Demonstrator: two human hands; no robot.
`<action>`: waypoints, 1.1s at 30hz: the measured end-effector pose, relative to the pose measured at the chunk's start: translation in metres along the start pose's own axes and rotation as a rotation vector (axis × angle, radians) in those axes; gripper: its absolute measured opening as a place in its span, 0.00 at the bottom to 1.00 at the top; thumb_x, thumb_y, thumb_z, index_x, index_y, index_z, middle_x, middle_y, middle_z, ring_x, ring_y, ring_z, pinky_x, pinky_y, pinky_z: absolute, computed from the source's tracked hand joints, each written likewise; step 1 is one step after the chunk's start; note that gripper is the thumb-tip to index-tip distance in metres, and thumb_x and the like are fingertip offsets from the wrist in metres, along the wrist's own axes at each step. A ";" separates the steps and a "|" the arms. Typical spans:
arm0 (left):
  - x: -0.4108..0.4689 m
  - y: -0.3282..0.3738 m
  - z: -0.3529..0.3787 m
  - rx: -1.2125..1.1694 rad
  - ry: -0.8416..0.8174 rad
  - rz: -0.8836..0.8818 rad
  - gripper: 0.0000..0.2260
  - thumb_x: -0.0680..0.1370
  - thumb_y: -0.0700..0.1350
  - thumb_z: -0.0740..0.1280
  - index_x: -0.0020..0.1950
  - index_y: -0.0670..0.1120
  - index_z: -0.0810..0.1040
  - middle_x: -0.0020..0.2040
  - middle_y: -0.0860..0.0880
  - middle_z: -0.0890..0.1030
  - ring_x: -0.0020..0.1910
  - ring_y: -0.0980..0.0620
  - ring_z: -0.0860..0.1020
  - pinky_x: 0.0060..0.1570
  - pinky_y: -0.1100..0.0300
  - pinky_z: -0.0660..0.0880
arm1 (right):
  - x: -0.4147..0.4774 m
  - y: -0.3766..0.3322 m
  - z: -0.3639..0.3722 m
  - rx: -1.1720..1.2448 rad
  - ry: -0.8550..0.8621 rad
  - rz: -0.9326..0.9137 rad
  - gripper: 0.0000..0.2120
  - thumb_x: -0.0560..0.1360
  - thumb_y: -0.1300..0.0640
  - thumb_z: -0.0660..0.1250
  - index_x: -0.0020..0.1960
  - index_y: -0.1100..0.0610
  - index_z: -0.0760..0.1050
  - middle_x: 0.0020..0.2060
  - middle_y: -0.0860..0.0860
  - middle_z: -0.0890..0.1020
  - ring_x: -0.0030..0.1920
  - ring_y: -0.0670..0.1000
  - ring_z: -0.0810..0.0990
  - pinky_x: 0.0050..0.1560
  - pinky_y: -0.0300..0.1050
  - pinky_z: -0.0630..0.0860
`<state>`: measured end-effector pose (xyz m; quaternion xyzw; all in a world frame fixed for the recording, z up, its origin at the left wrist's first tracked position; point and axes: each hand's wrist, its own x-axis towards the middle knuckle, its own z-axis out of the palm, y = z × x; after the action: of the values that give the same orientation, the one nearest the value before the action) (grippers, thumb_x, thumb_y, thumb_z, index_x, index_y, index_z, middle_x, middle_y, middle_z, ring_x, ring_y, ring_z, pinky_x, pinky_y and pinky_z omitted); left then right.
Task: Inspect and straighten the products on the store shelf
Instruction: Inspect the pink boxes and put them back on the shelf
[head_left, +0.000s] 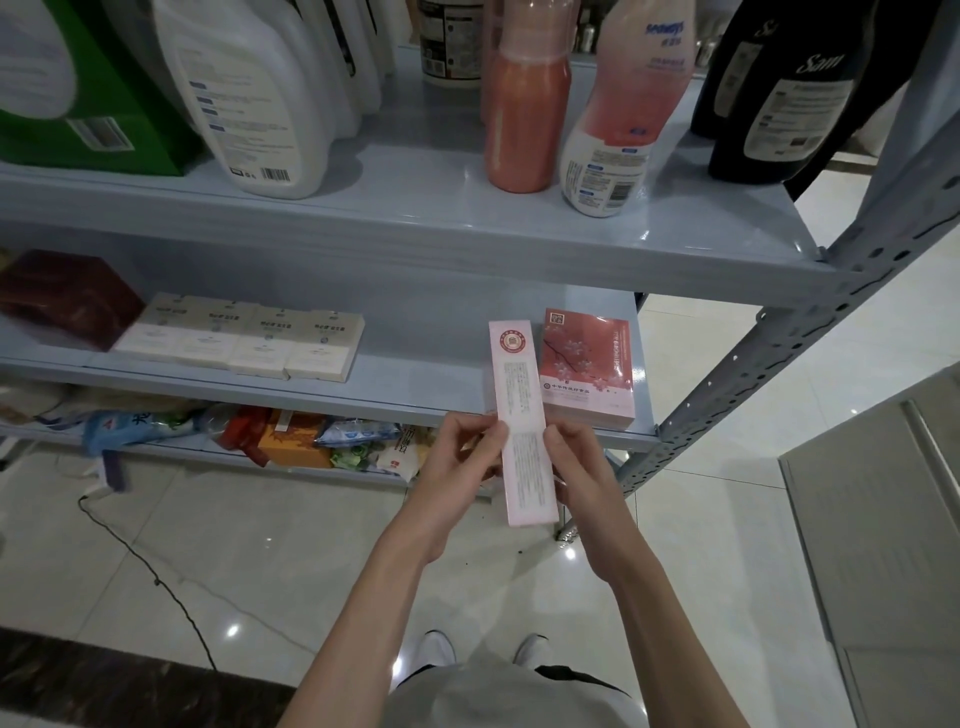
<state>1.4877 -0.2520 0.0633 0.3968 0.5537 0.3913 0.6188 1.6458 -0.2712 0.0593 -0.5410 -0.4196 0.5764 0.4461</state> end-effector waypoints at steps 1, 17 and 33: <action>0.000 0.000 -0.001 0.010 -0.005 0.007 0.12 0.82 0.50 0.68 0.63 0.48 0.74 0.59 0.52 0.82 0.58 0.56 0.82 0.52 0.61 0.80 | 0.000 -0.001 0.000 -0.017 0.009 -0.013 0.20 0.78 0.41 0.66 0.66 0.47 0.75 0.57 0.42 0.83 0.61 0.48 0.82 0.52 0.42 0.81; -0.001 0.007 -0.002 -0.063 -0.050 0.016 0.26 0.76 0.66 0.62 0.69 0.55 0.73 0.62 0.51 0.82 0.64 0.50 0.79 0.62 0.50 0.77 | 0.000 -0.009 0.000 0.001 -0.009 -0.003 0.18 0.83 0.41 0.56 0.72 0.37 0.71 0.58 0.35 0.83 0.59 0.40 0.83 0.50 0.36 0.81; -0.004 0.012 -0.001 -0.059 -0.089 0.161 0.16 0.71 0.55 0.75 0.57 0.54 0.79 0.67 0.64 0.77 0.67 0.59 0.77 0.64 0.57 0.77 | -0.002 -0.008 -0.011 0.204 -0.047 -0.024 0.28 0.74 0.56 0.63 0.74 0.48 0.72 0.68 0.53 0.80 0.67 0.59 0.80 0.65 0.62 0.78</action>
<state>1.4854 -0.2511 0.0758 0.4385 0.4801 0.4378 0.6209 1.6576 -0.2715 0.0664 -0.4740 -0.3755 0.6232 0.4958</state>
